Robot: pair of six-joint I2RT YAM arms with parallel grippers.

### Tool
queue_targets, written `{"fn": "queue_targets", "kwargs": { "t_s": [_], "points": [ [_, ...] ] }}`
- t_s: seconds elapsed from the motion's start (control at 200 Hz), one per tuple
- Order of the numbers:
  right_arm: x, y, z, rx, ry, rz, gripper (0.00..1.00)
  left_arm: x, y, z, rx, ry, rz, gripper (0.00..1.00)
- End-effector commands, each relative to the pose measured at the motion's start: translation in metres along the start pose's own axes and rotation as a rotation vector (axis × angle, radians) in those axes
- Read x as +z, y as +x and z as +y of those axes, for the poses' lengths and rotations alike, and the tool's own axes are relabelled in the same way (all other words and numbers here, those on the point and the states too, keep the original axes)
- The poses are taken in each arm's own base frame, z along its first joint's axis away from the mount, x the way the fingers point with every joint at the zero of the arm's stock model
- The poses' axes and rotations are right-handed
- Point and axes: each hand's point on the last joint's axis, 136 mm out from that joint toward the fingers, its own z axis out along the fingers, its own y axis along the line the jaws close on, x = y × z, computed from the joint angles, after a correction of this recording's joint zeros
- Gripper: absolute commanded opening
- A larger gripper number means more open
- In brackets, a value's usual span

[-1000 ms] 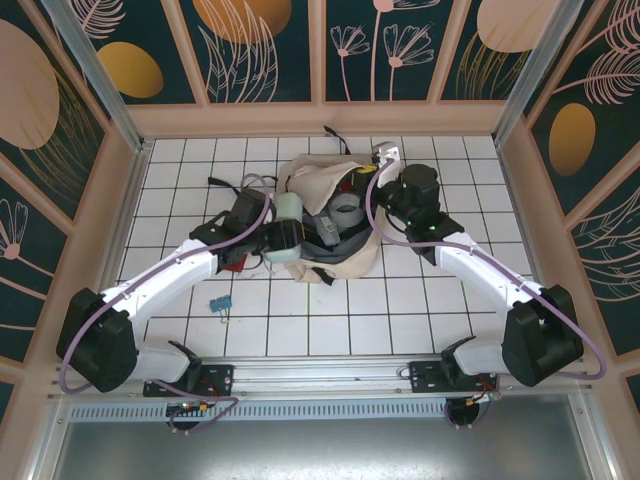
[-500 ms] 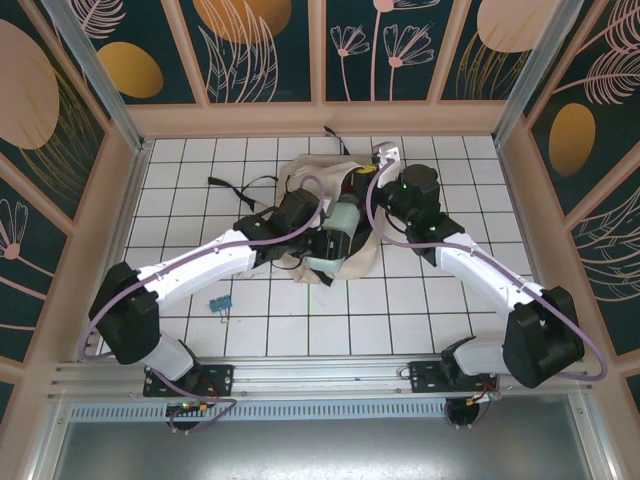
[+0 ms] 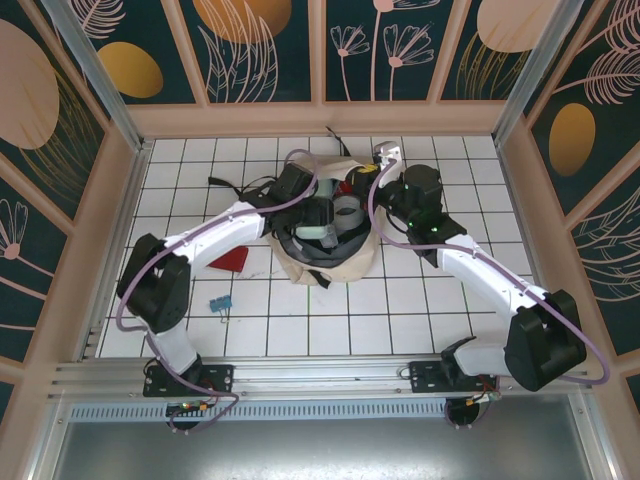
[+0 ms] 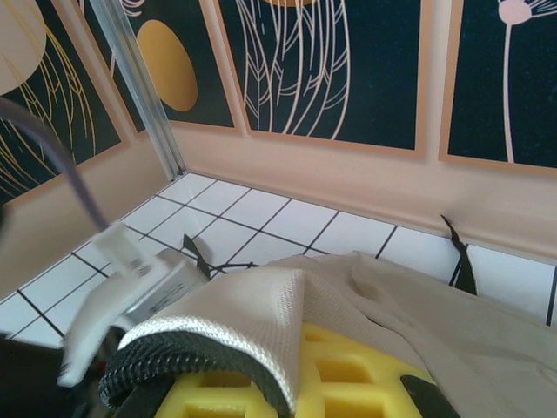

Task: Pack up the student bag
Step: Place a glasses case in the student bag.

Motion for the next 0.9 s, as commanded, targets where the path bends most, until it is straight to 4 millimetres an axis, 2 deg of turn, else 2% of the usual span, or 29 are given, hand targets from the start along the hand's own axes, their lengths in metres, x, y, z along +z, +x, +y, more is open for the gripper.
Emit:
{"fn": "queue_targets", "kwargs": {
  "t_s": [0.0,0.125,0.25,0.315,0.4,0.475,0.581,0.681,0.736,0.781,0.896],
  "points": [
    [-0.015,-0.047,0.019,-0.017,-0.058,-0.165,0.00,0.015,-0.023,0.014,-0.056,-0.059,-0.069,0.72],
    [-0.014,-0.046,0.020,-0.015,-0.061,-0.163,0.00,0.031,-0.033,0.034,-0.141,-0.080,-0.082,0.73],
    [-0.014,-0.045,0.020,-0.013,-0.062,-0.161,0.00,0.038,-0.039,0.032,-0.190,-0.049,-0.091,0.74],
    [-0.013,-0.045,0.020,-0.012,-0.064,-0.159,0.00,0.038,-0.044,0.033,-0.204,-0.061,-0.107,0.80],
    [-0.012,-0.045,0.020,-0.011,-0.065,-0.158,0.00,0.038,-0.047,0.035,-0.203,-0.072,-0.116,0.98],
    [-0.012,-0.043,0.019,-0.013,-0.060,-0.155,0.00,0.034,-0.045,0.030,-0.195,-0.050,-0.105,0.99],
    [-0.011,-0.042,0.018,-0.013,-0.056,-0.153,0.00,0.021,-0.040,0.028,-0.195,-0.024,-0.105,0.98],
    [-0.010,-0.042,0.018,-0.011,-0.061,-0.151,0.00,0.001,-0.030,0.034,-0.211,-0.032,-0.109,0.98],
    [-0.010,-0.041,0.019,-0.010,-0.064,-0.150,0.00,-0.013,-0.024,0.037,-0.219,-0.032,-0.117,0.99],
    [-0.009,-0.040,0.019,-0.008,-0.065,-0.147,0.00,-0.032,-0.024,0.039,-0.227,-0.028,-0.145,0.99],
    [-0.006,-0.037,0.018,-0.004,-0.067,-0.139,0.00,-0.058,-0.006,0.055,-0.236,-0.067,-0.154,0.98]
  ]
}}
